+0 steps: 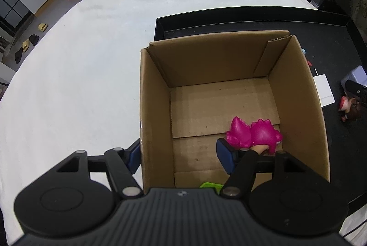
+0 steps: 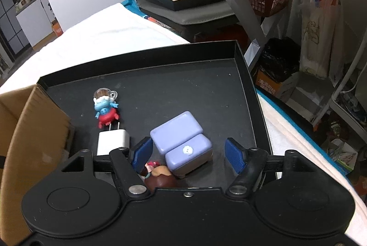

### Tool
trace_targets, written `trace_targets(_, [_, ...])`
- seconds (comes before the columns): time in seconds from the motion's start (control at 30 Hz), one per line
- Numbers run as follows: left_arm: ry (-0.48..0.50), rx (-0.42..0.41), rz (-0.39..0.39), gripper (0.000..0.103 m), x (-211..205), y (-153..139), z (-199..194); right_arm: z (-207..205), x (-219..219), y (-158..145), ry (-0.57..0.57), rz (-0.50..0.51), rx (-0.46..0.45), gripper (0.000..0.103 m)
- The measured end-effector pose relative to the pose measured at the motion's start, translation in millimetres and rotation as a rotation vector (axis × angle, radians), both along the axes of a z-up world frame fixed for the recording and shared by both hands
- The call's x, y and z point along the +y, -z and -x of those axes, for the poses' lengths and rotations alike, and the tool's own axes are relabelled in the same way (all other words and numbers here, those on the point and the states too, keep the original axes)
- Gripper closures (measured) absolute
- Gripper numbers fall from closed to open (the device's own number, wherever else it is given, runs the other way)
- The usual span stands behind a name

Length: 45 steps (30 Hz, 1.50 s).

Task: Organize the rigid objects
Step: 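Move the right tool to the lavender block and close on it, then lift the lavender block with the right tool and lower it into the box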

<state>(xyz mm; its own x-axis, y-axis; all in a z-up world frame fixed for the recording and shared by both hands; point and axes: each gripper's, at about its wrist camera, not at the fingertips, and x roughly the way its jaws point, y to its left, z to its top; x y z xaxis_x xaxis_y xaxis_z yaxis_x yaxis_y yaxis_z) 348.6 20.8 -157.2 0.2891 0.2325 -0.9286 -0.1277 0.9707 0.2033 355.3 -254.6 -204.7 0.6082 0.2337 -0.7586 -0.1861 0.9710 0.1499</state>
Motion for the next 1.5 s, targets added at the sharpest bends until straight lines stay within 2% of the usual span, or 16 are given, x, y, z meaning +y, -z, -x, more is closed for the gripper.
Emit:
trace_targets(0.03, [-0.001, 0.001, 0.002, 0.037, 1, 0, 0, 0, 0, 1, -0.006, -0.008, 0.001, 0.051])
trace_targets(0.07, [-0.004, 0.000, 0.006, 0.037, 2, -1, 1, 1, 1, 2, -0.007, 0.003, -0.007, 0.056])
trace_targets(0.17, [-0.014, -0.006, 0.016, 0.037, 5, -2, 2, 3, 3, -1, -0.003, 0.013, -0.004, 0.058])
trace_targets(0.7, [-0.034, -0.049, 0.052, 0.037, 23, -14, 11, 20, -6, -28, 0.030, 0.013, -0.058, 0.058])
trace_targets(1.0, [-0.027, -0.074, 0.072, 0.037, 26, -21, 16, 31, 3, -46, 0.023, 0.006, -0.075, 0.058])
trace_targets(1.3, [-0.015, -0.089, 0.109, 0.037, 28, -23, 25, 44, 32, -70, -0.015, -0.017, -0.115, 0.058])
trace_targets(1.5, [-0.018, -0.106, 0.123, 0.037, 36, -27, 28, 40, 56, -87, -0.006, -0.067, -0.105, 0.058])
